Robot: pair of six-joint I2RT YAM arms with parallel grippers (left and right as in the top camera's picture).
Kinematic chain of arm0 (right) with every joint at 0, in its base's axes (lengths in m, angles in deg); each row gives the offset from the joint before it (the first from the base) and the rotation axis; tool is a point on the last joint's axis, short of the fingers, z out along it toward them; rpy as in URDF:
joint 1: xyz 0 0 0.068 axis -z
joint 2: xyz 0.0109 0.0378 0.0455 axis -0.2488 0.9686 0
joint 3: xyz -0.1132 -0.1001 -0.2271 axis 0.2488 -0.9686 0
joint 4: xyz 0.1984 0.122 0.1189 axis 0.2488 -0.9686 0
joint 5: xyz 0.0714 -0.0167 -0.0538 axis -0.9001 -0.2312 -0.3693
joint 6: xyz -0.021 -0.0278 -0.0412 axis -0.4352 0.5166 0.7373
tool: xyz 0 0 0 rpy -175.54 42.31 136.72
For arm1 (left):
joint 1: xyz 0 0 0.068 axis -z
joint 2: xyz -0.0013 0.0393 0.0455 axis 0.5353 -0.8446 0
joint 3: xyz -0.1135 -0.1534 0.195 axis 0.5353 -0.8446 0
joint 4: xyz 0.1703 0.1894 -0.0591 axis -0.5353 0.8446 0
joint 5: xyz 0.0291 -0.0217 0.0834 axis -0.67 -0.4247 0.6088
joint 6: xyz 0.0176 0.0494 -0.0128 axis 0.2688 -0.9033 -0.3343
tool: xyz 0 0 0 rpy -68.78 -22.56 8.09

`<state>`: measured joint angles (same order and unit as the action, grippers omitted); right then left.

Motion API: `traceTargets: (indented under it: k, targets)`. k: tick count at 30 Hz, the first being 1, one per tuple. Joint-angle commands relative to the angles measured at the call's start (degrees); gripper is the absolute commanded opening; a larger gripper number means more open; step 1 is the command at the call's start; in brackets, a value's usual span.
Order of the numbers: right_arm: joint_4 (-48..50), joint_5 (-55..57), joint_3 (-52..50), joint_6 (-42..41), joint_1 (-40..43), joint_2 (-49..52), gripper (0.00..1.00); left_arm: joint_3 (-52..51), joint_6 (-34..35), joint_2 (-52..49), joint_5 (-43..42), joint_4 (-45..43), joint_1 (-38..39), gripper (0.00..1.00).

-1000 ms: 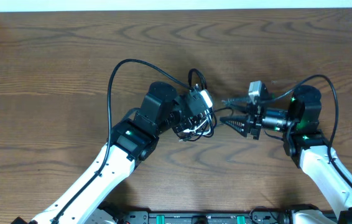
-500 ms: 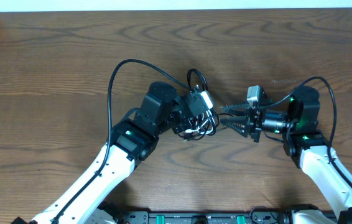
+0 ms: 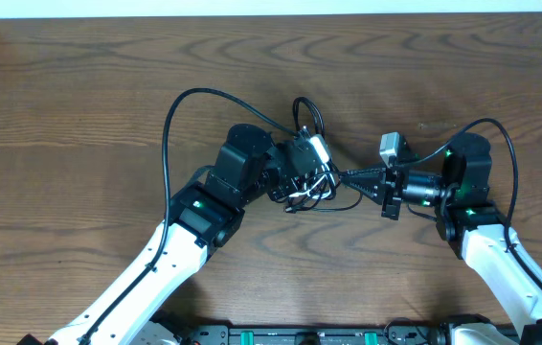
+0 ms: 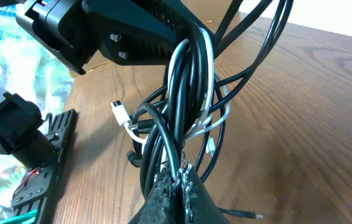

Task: Untangle cables

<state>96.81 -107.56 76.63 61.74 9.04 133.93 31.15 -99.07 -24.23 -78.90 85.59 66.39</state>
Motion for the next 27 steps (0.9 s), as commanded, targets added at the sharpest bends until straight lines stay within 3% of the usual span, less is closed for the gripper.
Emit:
traceTargets:
  k: [1, 7, 13, 19, 27]
  targets:
    - [0.96, 0.35, -0.24, -0.17, 0.09, 0.0, 0.01, 1.75, -0.5, 0.74, -1.14, -0.42, 0.07, 0.08]
    - [18.14, 2.01, -0.24, -26.51, 3.58, 0.0, 0.01, 1.75, -0.52, 0.74, 2.62, 2.29, 0.07, 0.08]
    - [28.7, 1.44, -0.24, -46.62, 7.76, -0.02, 0.01, 1.62, -0.52, 0.74, 4.24, 4.81, 0.07, 0.08]
    - [37.97, -3.08, -0.24, -59.01, 11.8, -0.02, 0.01, 1.6, -0.52, 0.74, 9.62, 7.17, 0.02, 0.08]
    - [35.67, -4.24, -0.26, -60.37, 19.5, 0.0, 0.01, 1.6, -0.44, 0.74, 22.64, 11.78, 0.02, 0.07]
